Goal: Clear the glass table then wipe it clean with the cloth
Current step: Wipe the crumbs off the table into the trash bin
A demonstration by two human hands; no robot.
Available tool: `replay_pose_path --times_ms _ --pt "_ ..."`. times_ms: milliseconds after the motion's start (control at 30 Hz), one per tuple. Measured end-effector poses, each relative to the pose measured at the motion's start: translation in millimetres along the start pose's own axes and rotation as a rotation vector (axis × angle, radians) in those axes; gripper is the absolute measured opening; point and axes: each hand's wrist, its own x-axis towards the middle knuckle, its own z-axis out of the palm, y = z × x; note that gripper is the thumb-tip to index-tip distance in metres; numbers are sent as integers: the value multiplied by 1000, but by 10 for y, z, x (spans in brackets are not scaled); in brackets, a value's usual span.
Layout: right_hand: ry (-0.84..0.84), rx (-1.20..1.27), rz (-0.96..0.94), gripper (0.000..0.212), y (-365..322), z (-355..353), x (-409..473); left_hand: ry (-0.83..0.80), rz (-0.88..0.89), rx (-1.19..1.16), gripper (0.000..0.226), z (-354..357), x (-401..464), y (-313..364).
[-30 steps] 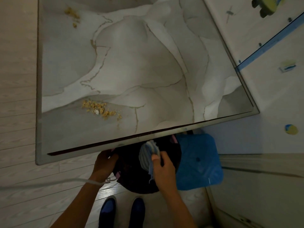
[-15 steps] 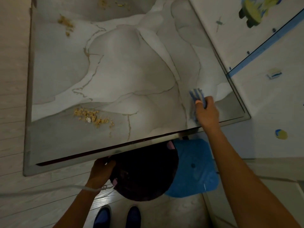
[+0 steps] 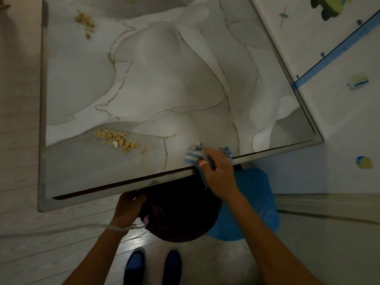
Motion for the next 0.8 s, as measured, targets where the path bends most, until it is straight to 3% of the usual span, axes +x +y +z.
replay_pose_path --times_ms 167,267,400,567,800 --pt "-256 -2 -147 21 -193 299 -647 -20 -2 -2 23 8 10 29" --pt "-386 -93 -40 13 16 485 -1111 -10 6 28 24 15 -19 66" --pt "-195 -53 174 15 112 396 -1232 9 14 47 20 28 -65 77" --pt "-184 19 275 18 -137 248 -1129 21 -22 14 7 31 -138 59" --pt "216 52 178 30 -624 -140 -763 30 -47 15 13 -128 -153 12"
